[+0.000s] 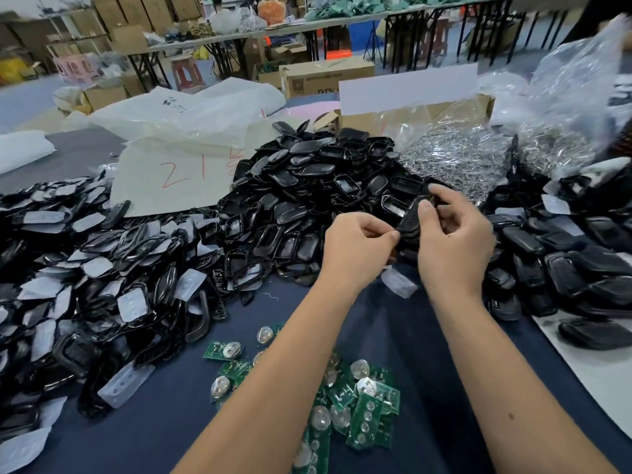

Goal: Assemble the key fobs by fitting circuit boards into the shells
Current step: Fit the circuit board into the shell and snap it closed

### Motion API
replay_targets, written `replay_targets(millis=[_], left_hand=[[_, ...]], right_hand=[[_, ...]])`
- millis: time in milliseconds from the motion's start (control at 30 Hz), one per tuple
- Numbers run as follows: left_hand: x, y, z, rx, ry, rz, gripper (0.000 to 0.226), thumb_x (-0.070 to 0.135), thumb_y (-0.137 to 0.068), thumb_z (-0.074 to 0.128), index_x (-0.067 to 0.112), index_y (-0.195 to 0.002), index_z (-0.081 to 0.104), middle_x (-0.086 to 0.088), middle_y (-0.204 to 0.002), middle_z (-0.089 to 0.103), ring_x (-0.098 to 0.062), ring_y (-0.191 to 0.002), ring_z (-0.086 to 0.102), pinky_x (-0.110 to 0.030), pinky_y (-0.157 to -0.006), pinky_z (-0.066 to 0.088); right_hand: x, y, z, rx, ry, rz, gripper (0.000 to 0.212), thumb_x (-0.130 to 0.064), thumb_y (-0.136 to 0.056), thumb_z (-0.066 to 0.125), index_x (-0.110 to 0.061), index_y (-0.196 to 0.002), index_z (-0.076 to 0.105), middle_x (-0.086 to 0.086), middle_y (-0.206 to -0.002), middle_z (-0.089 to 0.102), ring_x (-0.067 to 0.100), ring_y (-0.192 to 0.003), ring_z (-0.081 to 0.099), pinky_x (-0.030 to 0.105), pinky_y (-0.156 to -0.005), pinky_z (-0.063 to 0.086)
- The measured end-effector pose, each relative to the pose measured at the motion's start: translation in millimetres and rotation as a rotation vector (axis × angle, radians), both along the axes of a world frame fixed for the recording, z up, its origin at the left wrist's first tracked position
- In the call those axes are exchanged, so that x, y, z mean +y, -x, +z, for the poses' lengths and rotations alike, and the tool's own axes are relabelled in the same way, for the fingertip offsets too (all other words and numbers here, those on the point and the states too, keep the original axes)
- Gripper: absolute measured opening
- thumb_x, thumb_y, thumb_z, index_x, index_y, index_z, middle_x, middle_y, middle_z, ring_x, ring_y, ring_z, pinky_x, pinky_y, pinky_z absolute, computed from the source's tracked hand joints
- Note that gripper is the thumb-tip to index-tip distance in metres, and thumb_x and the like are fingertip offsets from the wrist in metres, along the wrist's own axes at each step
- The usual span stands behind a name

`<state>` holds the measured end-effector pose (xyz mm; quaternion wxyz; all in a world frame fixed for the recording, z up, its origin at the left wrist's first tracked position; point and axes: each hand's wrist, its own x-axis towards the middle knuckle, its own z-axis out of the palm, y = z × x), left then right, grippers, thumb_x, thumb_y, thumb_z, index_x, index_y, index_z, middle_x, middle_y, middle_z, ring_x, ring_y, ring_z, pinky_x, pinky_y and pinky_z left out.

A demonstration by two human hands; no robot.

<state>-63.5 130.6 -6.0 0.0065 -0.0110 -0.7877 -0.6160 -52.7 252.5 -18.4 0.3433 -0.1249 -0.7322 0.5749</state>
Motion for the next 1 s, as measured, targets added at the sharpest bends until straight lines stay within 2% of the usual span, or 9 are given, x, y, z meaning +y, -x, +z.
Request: replay_targets(millis=[133,233,333,400,467,600,733,867,1000], left_hand=[[21,20,7,0.289,0.404,-0.058,0.010,0.014,-0.089,0.073,0.020,-0.083,0.078,0.008,-0.080,0.074,-0.012,-0.080,0.069,-0.034,-0.082,0.058],[25,44,11,0.508,0.767,-0.077,0.024,0.007,-0.095,0.063,0.019,-0.112,0.075,0.000,-0.110,0.072,-0.022,-0.110,0.058,-0.035,-0.095,0.049],[25,67,11,0.574,1.074,-0.234,0.042,0.005,-0.097,0.063,0.022,-0.135,0.066,0.001,-0.132,0.064,-0.025,-0.126,0.046,-0.035,-0.102,0.046],[24,75,11,0.561,1.158,-0.263,0.035,0.010,-0.097,0.066,0.024,-0.129,0.070,0.001,-0.130,0.065,-0.024,-0.124,0.049,-0.037,-0.097,0.049],[21,77,13,0.588,1.194,-0.235,0.023,0.012,-0.096,0.065,0.022,-0.114,0.074,-0.001,-0.117,0.069,-0.025,-0.116,0.055,-0.037,-0.087,0.049],[10,78,25,0.572,1.014,-0.130,0.006,0.017,-0.089,0.062,0.015,-0.084,0.060,-0.008,-0.092,0.069,-0.032,-0.093,0.061,-0.039,-0.071,0.043],[-27,67,39,0.495,0.623,0.102,0.037,0.011,-0.081,0.065,0.017,-0.061,0.035,-0.011,-0.070,0.064,-0.030,-0.079,0.068,-0.044,-0.073,0.053],[-74,44,38,0.370,0.389,0.320,0.042,0.014,-0.085,0.069,0.014,-0.059,0.036,-0.027,-0.072,0.066,-0.038,-0.072,0.072,-0.054,-0.070,0.059],[-112,10,17,0.226,0.242,0.444,0.060,0.050,-0.091,0.073,-0.004,-0.070,0.055,-0.015,-0.056,0.067,-0.016,-0.050,0.069,-0.041,-0.063,0.059]], right_hand=[[21,3,2,-0.062,-0.011,-0.164,0.038,-0.021,-0.100,0.065,-0.019,-0.137,0.066,0.006,-0.117,0.066,0.006,-0.081,0.064,0.021,-0.087,0.054],[22,3,1,-0.033,0.028,-0.232,0.037,-0.013,-0.098,0.064,-0.018,-0.135,0.063,0.005,-0.124,0.052,-0.010,-0.071,0.058,0.003,-0.073,0.044],[19,2,1,0.010,0.026,-0.234,0.028,-0.010,-0.097,0.064,-0.017,-0.124,0.065,0.005,-0.122,0.054,-0.003,-0.069,0.058,0.016,-0.078,0.051],[15,1,2,0.029,0.003,-0.203,0.021,-0.010,-0.096,0.064,-0.014,-0.116,0.067,0.006,-0.111,0.063,0.005,-0.072,0.059,0.032,-0.081,0.055],[10,0,4,0.071,-0.041,-0.114,0.012,-0.012,-0.096,0.065,-0.015,-0.107,0.069,-0.002,-0.093,0.068,0.007,-0.072,0.061,0.033,-0.078,0.055],[-5,-5,7,0.107,-0.181,0.309,0.014,-0.020,-0.097,0.068,-0.017,-0.084,0.071,-0.009,-0.072,0.068,0.007,-0.068,0.064,0.030,-0.068,0.052],[-31,-15,3,-0.100,-0.435,0.839,0.029,-0.030,-0.094,0.076,-0.015,-0.070,0.068,-0.003,-0.062,0.063,0.008,-0.056,0.052,0.025,-0.057,0.041],[-55,-28,-7,-0.280,-0.862,1.085,0.034,-0.060,-0.079,0.082,-0.031,-0.094,0.075,-0.016,-0.085,0.063,0.002,-0.081,0.057,0.024,-0.072,0.048],[-79,-35,-12,-0.239,-0.994,0.999,0.063,-0.073,-0.077,0.075,-0.033,-0.125,0.063,-0.009,-0.112,0.047,0.014,-0.109,0.047,0.036,-0.086,0.049]])
